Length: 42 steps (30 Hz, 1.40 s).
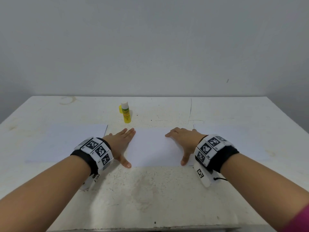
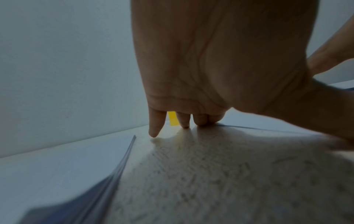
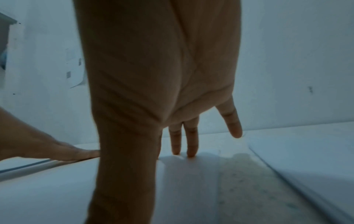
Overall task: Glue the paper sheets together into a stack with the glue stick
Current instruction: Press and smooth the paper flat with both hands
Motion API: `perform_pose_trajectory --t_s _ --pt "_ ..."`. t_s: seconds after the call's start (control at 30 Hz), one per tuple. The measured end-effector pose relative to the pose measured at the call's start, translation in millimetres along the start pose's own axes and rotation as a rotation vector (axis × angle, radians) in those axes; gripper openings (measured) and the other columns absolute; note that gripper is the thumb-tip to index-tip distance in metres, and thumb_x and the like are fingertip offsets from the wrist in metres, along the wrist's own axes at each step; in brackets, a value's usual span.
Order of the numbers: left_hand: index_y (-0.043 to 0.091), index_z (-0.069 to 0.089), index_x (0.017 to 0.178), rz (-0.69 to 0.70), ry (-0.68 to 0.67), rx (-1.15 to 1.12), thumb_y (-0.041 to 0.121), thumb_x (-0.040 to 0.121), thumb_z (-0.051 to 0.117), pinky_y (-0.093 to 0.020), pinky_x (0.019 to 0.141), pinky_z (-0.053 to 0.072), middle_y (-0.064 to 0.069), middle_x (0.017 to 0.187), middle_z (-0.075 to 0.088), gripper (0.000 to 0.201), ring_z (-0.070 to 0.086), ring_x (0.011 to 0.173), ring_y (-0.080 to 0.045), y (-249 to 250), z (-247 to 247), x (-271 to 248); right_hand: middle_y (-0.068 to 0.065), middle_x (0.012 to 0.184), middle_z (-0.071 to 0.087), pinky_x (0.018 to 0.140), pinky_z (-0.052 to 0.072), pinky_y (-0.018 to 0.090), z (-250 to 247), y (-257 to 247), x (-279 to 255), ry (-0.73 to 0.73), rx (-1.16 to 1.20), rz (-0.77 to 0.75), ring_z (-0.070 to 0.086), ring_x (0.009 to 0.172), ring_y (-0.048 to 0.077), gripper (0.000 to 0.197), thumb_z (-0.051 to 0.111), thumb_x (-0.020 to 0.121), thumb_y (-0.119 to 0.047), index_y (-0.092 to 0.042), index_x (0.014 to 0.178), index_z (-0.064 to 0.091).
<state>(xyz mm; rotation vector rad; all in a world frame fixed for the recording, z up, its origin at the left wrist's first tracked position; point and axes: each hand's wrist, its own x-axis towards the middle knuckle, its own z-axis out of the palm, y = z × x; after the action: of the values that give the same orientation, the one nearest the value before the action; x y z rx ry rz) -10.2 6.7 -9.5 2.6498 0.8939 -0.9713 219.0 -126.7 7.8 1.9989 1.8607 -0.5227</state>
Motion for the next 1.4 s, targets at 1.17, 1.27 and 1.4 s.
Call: perform_pose_trajectory --t_s 1.17,1.27,1.4 --pt "0.015 -0.030 0.145 0.014 -0.041 -0.041 0.069 0.063 0.070 -0.059 0.116 0.005 0.005 0.153 -0.034 0.140 -0.025 0.144 -0.016 -2 3 4 -0.004 0.161 -0.004 0.116 0.001 0.057 14 10 4 -0.009 0.201 0.098 0.001 0.148 0.017 0.134 0.081 0.058 -0.060 -0.018 0.152 -0.003" --pt "0.014 -0.031 0.144 0.022 -0.044 -0.062 0.068 0.064 0.069 -0.060 0.116 0.004 0.004 0.153 -0.034 0.140 -0.025 0.144 -0.016 -3 3 4 0.000 0.160 -0.007 0.117 0.003 0.056 16 15 4 -0.008 0.225 0.147 -0.002 0.148 0.018 0.138 0.082 0.055 -0.061 -0.015 0.152 -0.005" --pt "0.012 -0.031 0.144 0.021 -0.037 -0.058 0.065 0.070 0.069 -0.060 0.116 0.005 0.001 0.154 -0.034 0.136 -0.024 0.144 -0.018 -3 3 4 0.000 0.161 -0.009 0.117 0.001 0.056 21 17 5 0.006 0.246 0.162 -0.005 0.148 0.017 0.147 0.082 0.052 -0.064 -0.012 0.151 -0.014"
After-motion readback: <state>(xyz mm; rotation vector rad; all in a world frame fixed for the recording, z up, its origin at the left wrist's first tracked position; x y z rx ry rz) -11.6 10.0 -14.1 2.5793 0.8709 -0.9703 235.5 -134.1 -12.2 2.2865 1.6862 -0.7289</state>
